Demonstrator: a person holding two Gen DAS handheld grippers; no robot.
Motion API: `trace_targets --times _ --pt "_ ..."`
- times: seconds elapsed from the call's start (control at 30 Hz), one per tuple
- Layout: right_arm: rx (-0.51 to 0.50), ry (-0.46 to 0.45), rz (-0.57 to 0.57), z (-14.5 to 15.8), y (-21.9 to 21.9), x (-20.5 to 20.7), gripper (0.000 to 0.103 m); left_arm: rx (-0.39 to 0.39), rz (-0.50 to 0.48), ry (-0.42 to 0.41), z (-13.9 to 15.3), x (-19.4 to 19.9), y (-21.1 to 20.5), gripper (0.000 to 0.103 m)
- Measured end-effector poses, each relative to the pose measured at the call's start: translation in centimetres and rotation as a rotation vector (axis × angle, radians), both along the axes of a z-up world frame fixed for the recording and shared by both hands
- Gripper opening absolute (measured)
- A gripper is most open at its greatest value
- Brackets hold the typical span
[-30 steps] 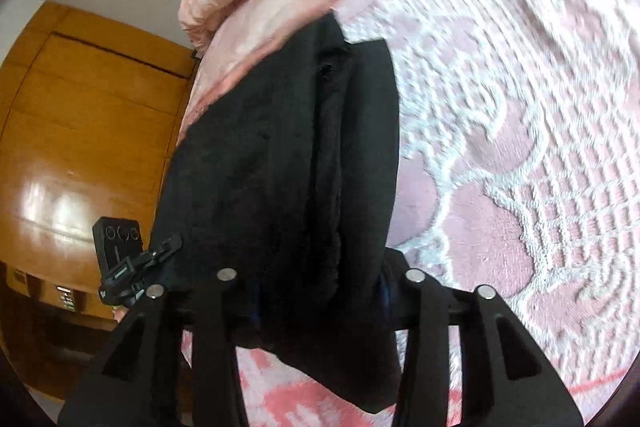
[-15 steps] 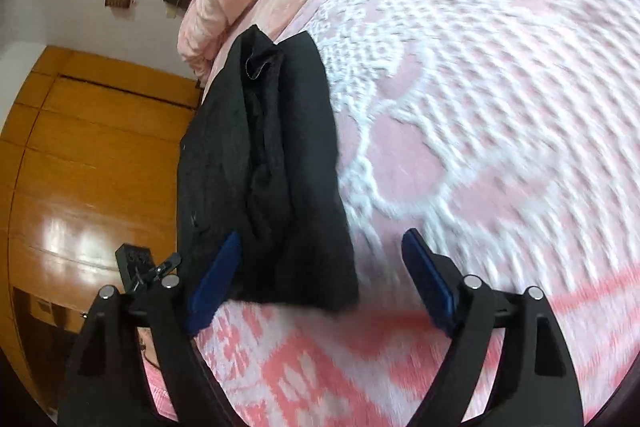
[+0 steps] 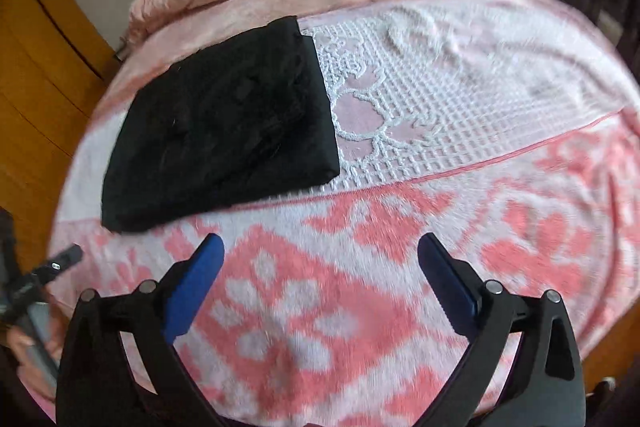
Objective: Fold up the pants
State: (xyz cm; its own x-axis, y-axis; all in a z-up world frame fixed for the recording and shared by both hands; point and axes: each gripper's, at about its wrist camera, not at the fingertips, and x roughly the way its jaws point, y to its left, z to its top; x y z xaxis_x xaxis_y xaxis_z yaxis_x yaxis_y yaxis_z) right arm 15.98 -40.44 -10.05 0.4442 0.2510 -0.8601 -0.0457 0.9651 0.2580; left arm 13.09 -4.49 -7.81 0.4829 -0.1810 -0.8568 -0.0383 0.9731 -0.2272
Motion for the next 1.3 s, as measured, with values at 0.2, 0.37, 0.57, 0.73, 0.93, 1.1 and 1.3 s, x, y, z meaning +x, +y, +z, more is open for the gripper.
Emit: trace_targets --times 0.2,0.37,0.57,0.73,0.93,1.1,1.3 --pt "-0.138 -0.042 0.004 2.4 2.0 -2.1 0.099 0.073 0.001 -0.039 2.1 -1.8 -1.2 0.099" --pt "-0.171 -0.073 0.016 4.0 3.2 -3.4 0.099 0.098 0.034 -0.059 3.2 -3.1 -0.5 0.099" --pt "-0.167 -0.077 0.026 5.2 4.3 -4.9 0.099 0.108 0.047 -0.100 5.1 -4.4 -0.1 0.099" --pt "-0.190 -0.081 0.028 5.9 5.5 -5.7 0.099 0.119 0.049 -0.130 6.7 -5.4 -0.2 0.099" --pt "-0.178 -0.098 0.030 6.7 6.3 -6.1 0.099 0.144 0.040 -0.142 7.6 -5.8 -0.9 0.099" --pt "-0.180 -0.108 0.026 7.0 6.3 -6.2 0.099 0.190 0.039 -0.141 7.5 -5.8 -1.4 0.099" --pt "-0.187 -0.101 0.014 6.9 5.8 -5.9 0.099 0.219 0.037 -0.126 7.0 -5.5 -1.8 0.099"
